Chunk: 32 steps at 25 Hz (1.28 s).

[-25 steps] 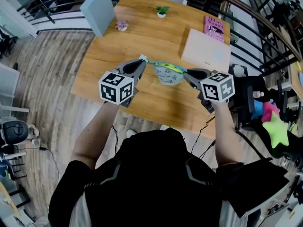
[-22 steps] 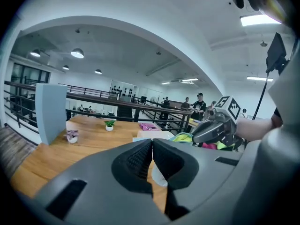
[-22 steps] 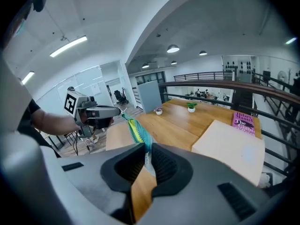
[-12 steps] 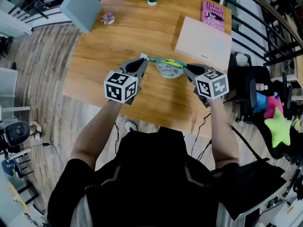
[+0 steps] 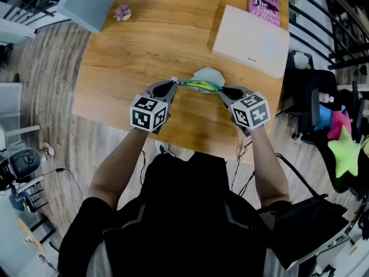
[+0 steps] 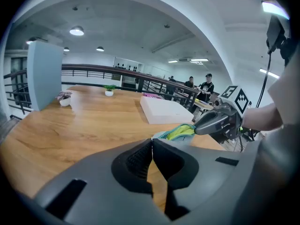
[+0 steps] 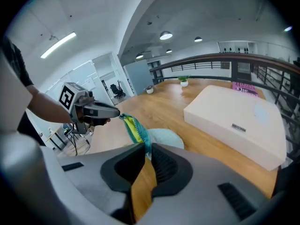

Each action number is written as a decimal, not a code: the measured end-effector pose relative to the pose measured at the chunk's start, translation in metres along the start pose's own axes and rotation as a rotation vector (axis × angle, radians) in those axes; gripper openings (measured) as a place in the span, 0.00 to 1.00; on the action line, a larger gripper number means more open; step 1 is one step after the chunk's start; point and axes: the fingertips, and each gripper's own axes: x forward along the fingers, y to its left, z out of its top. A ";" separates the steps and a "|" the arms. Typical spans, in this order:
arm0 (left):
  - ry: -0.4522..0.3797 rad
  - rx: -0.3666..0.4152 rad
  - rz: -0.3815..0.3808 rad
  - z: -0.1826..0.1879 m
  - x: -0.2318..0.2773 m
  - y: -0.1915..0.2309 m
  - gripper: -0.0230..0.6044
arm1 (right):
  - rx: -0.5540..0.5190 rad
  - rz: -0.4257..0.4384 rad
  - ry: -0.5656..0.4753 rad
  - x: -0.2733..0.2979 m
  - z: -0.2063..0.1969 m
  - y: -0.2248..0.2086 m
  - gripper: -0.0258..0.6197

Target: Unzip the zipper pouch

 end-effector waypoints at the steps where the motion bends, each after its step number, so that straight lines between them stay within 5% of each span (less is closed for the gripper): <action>1: 0.023 -0.003 -0.001 -0.010 0.001 0.000 0.09 | 0.001 0.003 0.017 0.004 -0.008 0.002 0.12; 13: 0.225 -0.009 -0.021 -0.111 0.013 0.003 0.09 | 0.010 -0.027 0.152 0.044 -0.080 0.021 0.12; 25: 0.254 0.009 -0.056 -0.131 0.014 0.002 0.09 | 0.034 -0.082 0.164 0.051 -0.104 0.027 0.14; 32: 0.179 0.049 -0.054 -0.115 -0.008 0.008 0.09 | 0.044 -0.155 0.159 0.037 -0.103 0.027 0.28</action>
